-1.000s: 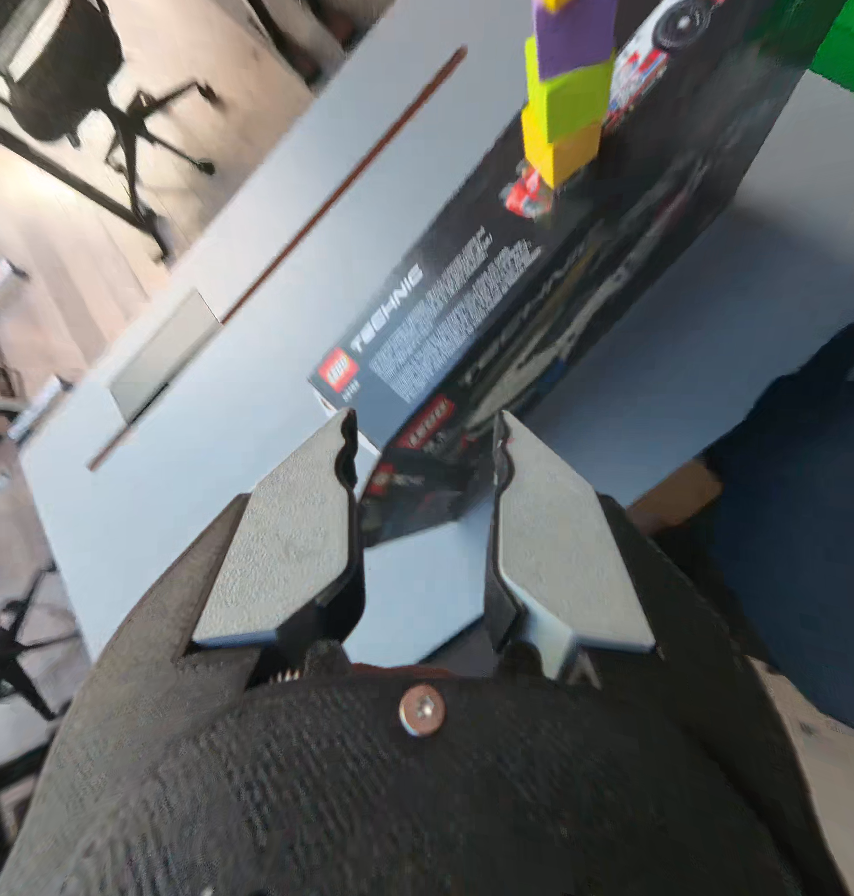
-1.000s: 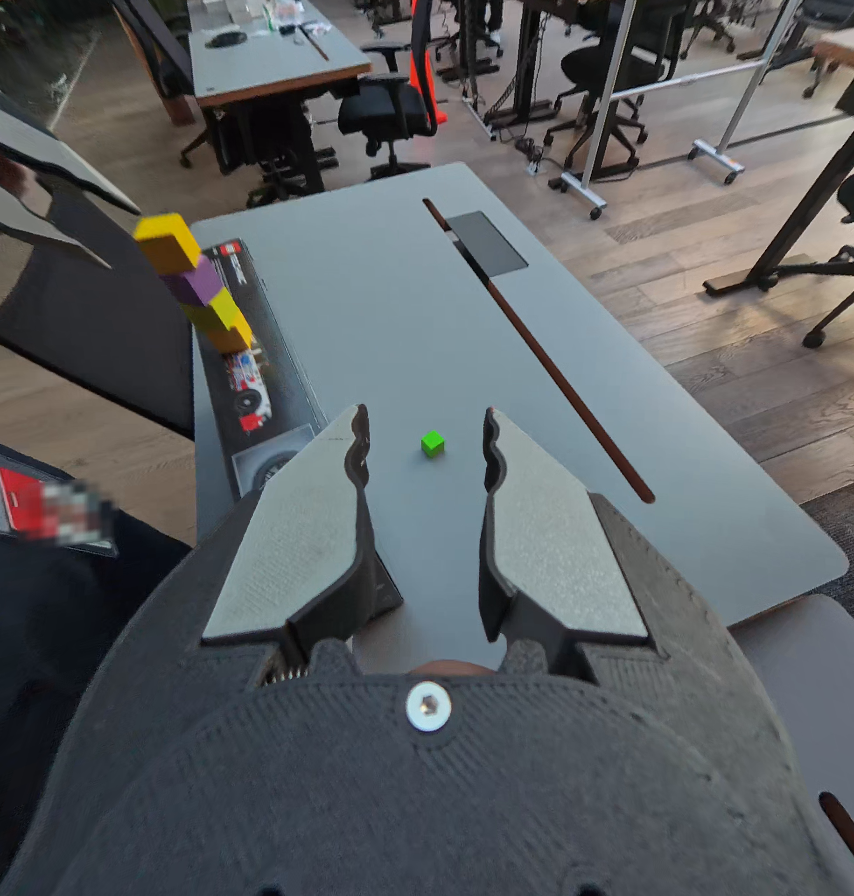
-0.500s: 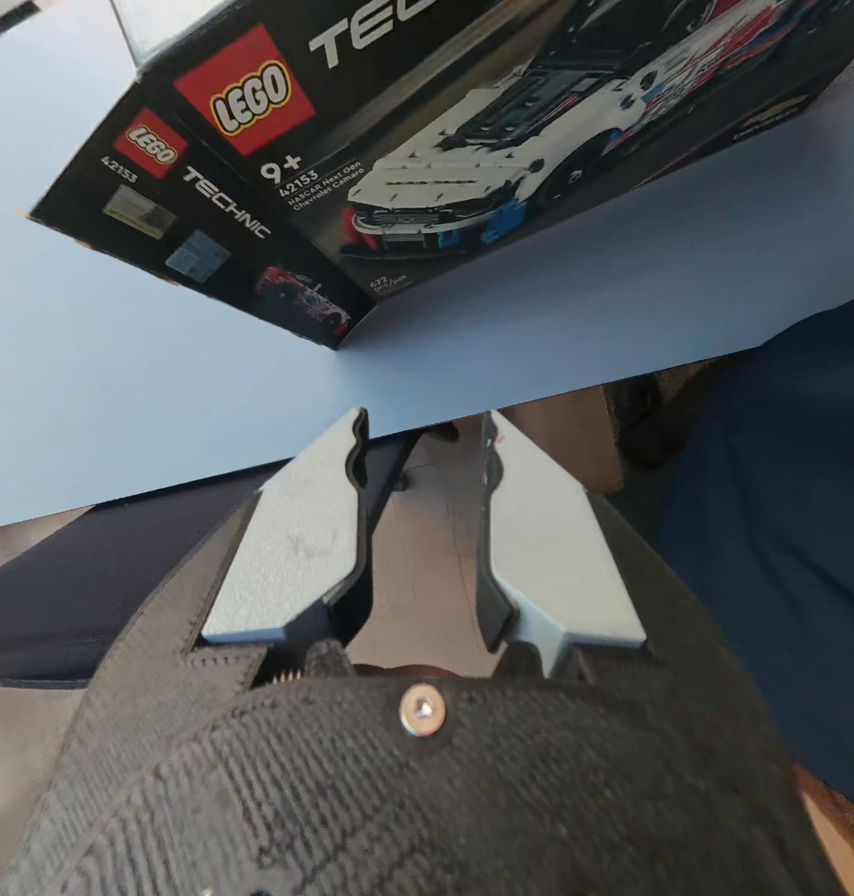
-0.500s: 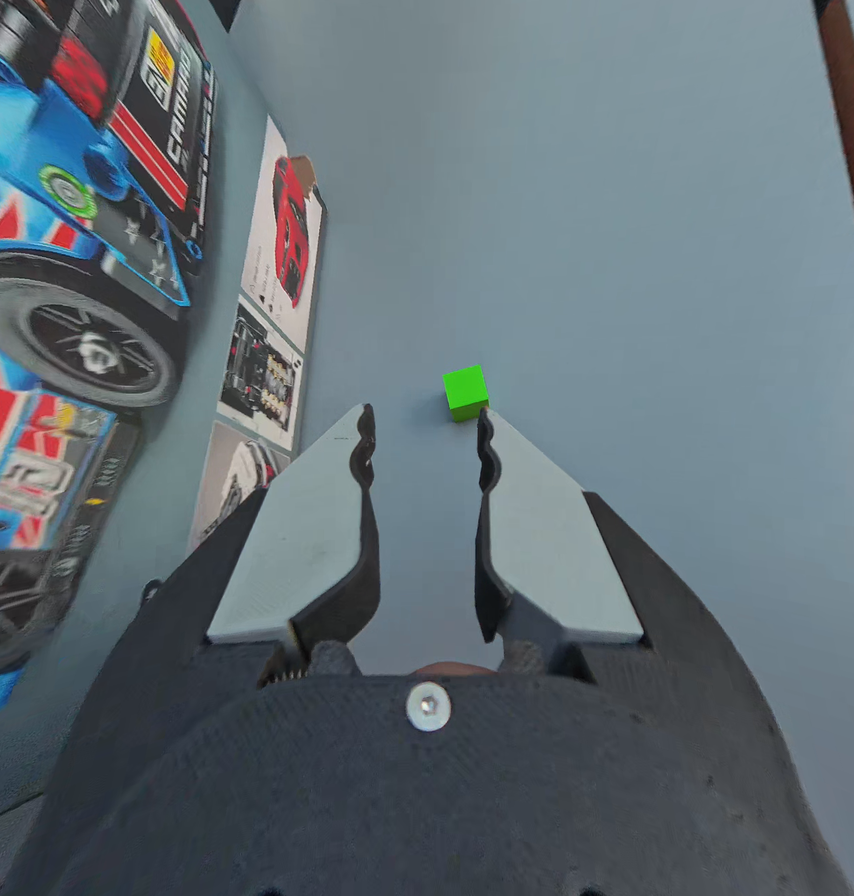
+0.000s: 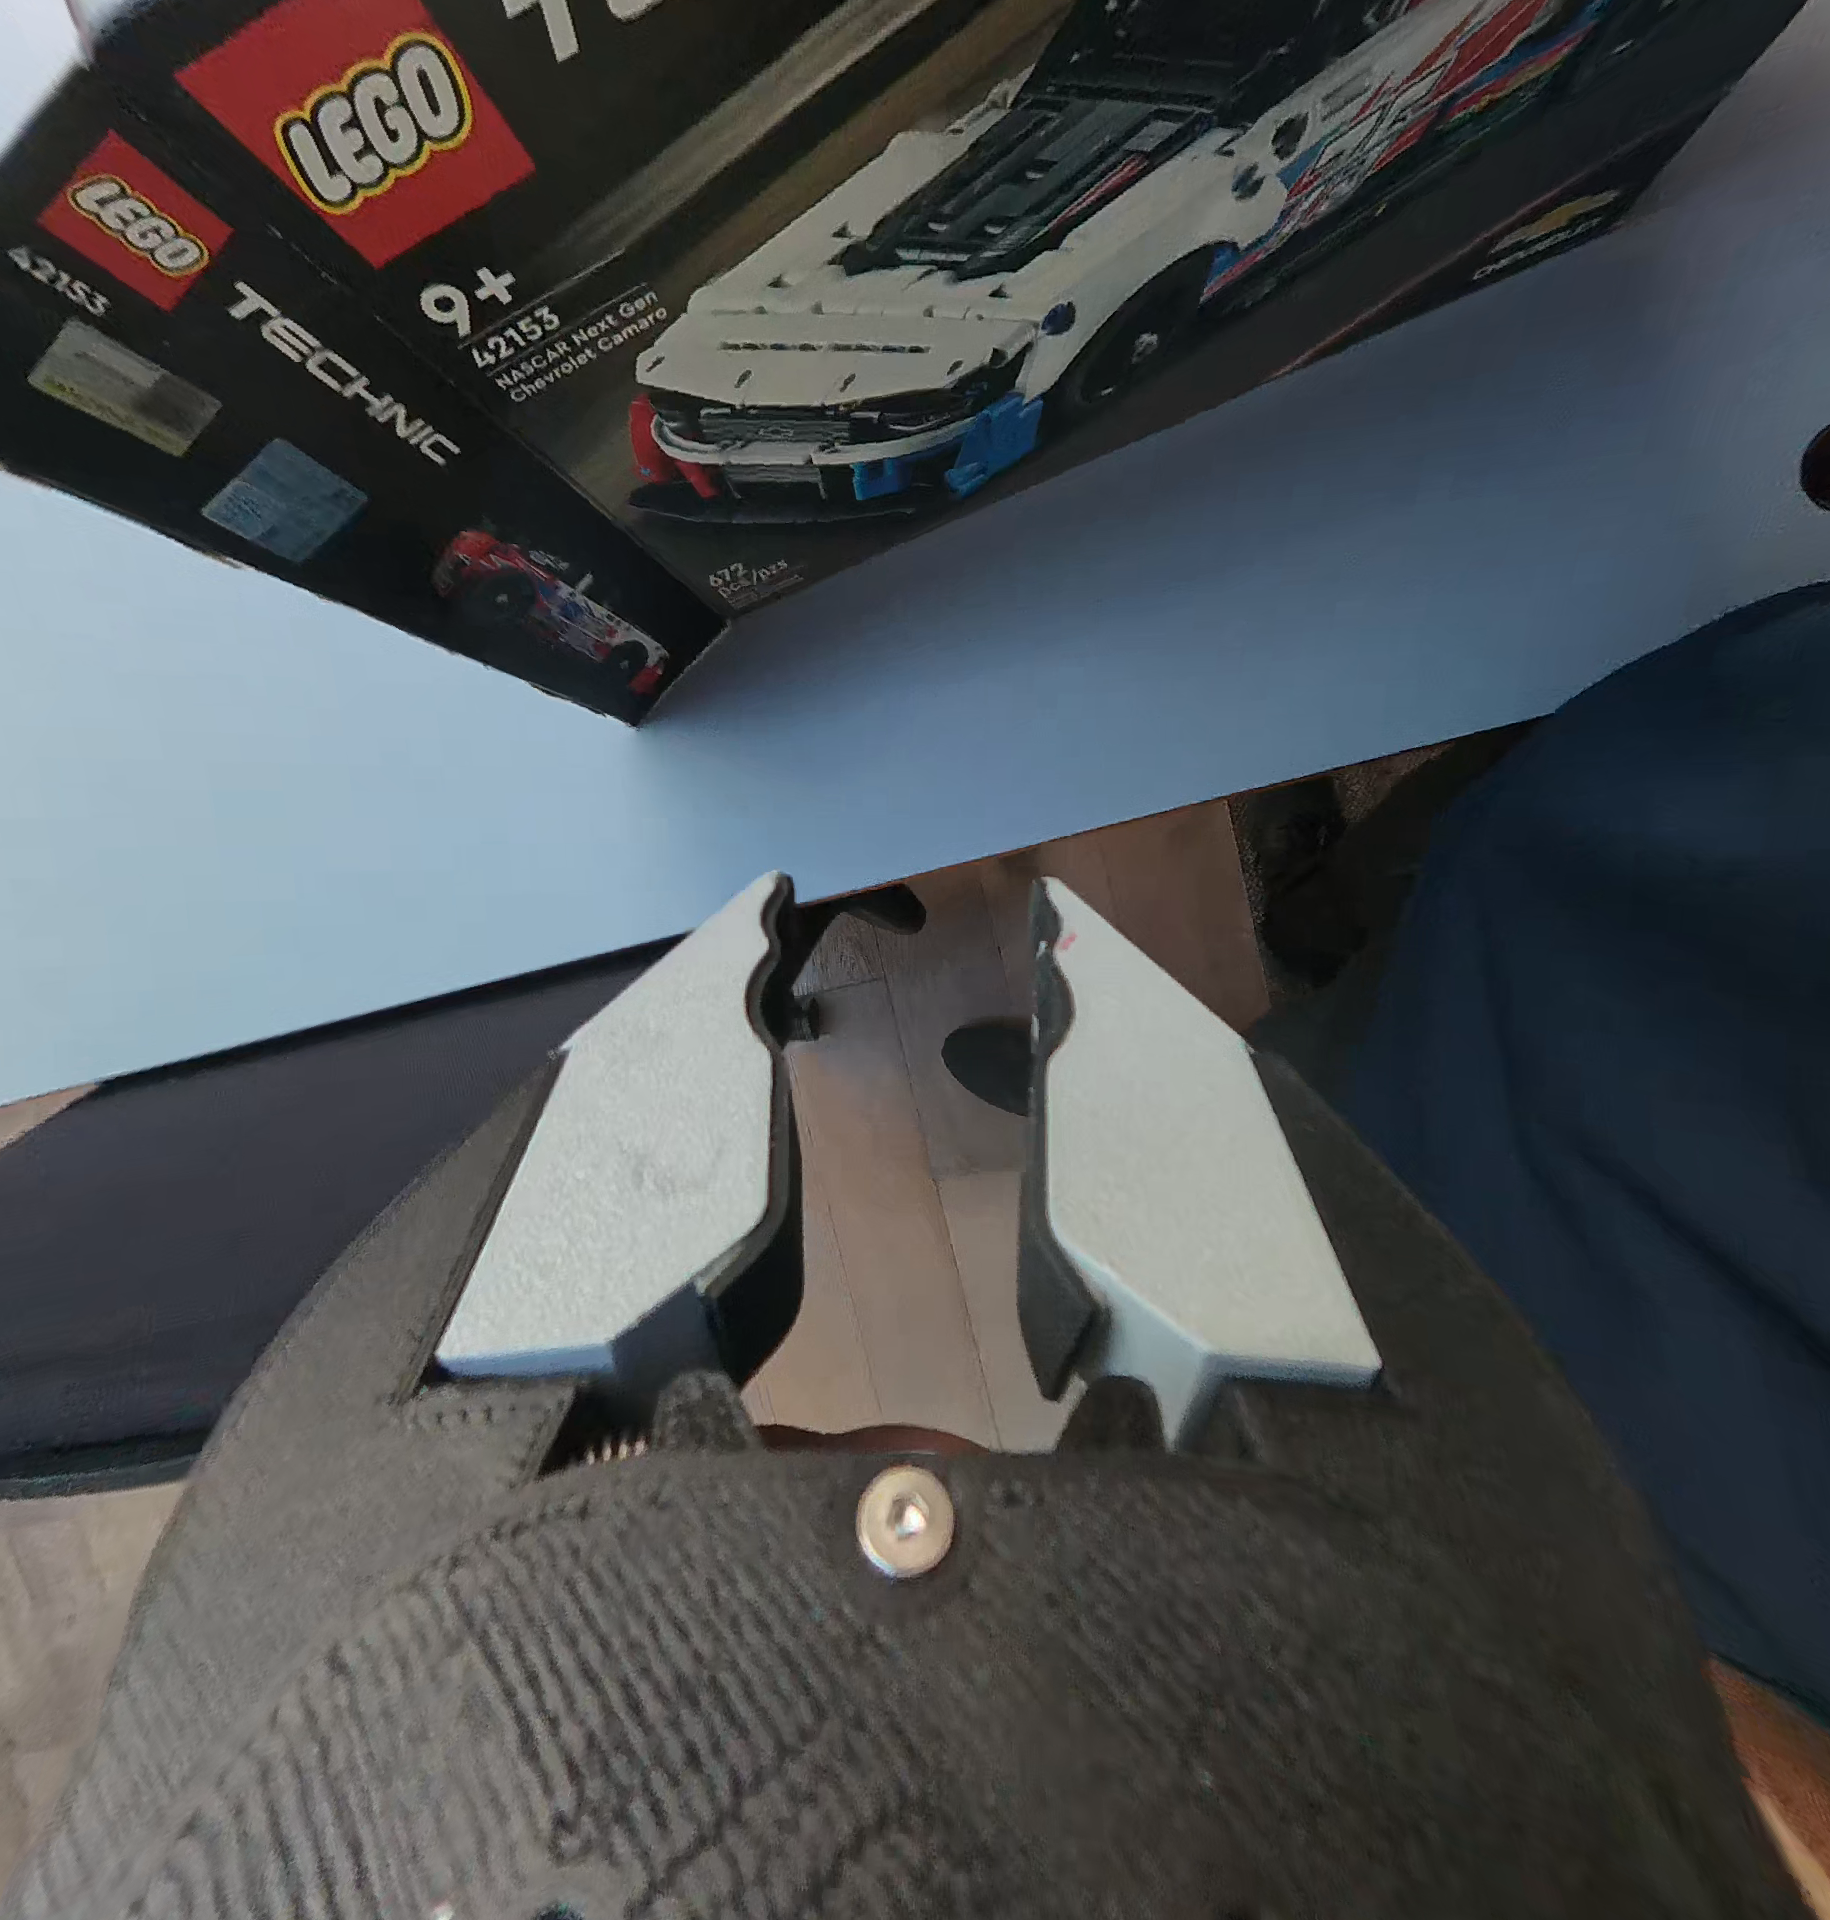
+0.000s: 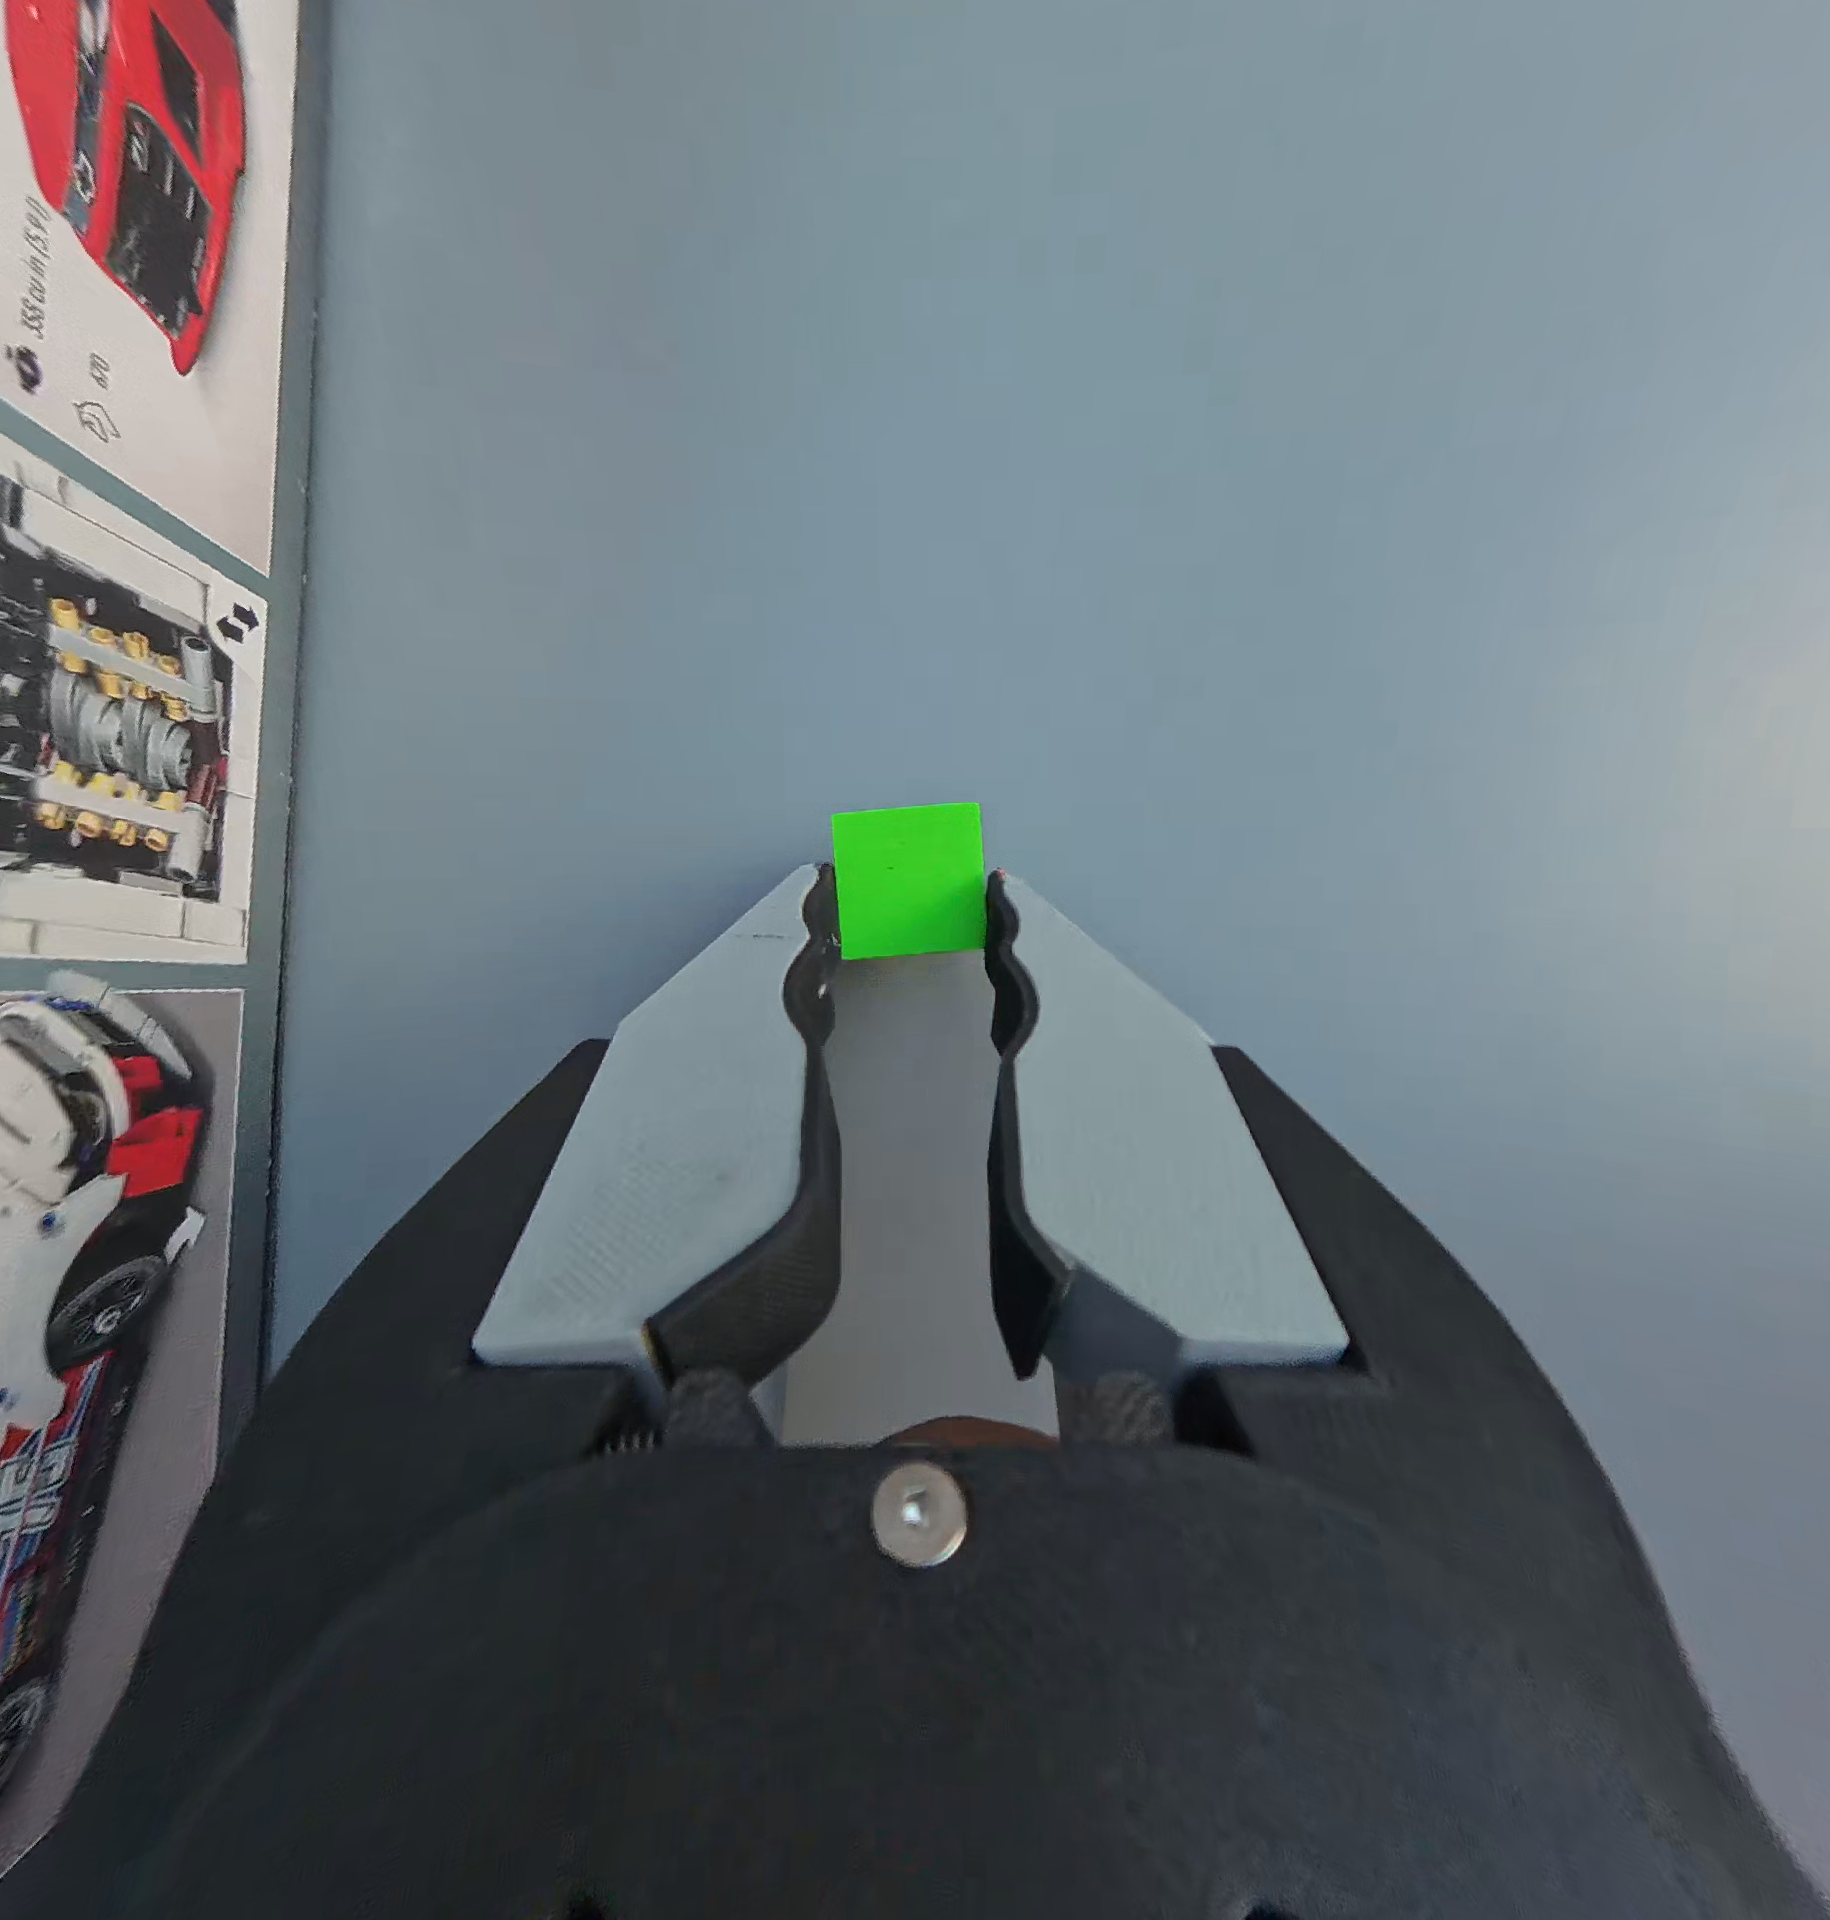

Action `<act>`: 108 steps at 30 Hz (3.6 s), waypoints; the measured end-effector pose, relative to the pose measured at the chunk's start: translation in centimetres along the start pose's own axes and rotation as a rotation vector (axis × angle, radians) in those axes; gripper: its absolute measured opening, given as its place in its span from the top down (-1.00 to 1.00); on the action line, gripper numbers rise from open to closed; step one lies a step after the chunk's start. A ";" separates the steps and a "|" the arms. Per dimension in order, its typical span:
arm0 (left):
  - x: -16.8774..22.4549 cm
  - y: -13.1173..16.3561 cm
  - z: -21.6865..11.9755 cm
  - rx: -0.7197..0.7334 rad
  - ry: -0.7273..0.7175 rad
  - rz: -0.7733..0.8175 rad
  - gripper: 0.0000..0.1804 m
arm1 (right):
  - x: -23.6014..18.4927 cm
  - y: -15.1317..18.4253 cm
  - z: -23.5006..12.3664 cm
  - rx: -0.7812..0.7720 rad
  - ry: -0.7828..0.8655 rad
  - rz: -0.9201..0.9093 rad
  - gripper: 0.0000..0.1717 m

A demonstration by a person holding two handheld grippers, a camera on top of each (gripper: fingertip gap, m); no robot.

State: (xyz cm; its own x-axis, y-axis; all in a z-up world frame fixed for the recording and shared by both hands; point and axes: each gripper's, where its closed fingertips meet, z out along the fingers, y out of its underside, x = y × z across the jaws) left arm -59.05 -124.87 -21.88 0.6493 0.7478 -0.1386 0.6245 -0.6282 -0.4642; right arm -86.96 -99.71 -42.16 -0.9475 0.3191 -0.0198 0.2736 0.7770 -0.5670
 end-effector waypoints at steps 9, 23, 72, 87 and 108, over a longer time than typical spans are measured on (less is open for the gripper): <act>-3.6 -6.1 1.3 0.207 0.070 0.186 0.48 | 1.1 2.5 -19.7 0.269 0.300 0.371 0.71; -4.8 -19.2 -9.4 0.764 0.412 0.428 0.42 | -17.9 -17.5 -39.0 0.683 0.424 0.337 0.71; 7.1 -24.5 -15.1 1.163 0.445 0.410 0.57 | -26.0 -25.7 -36.5 1.030 -0.184 0.551 0.71; 1.8 -20.3 -10.0 0.880 0.536 0.413 0.42 | -22.2 -21.4 -35.4 0.792 0.149 0.456 0.71; 0.8 -18.7 -4.0 0.699 0.491 0.369 0.50 | -17.3 -24.8 -27.7 0.474 0.174 0.286 0.71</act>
State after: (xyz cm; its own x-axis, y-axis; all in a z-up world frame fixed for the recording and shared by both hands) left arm -68.49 -113.41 -9.76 0.9652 0.2518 -0.0708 0.0422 -0.4169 -0.9080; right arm -72.79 -109.43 -4.92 -0.7948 0.5961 -0.1135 0.3725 0.3316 -0.8668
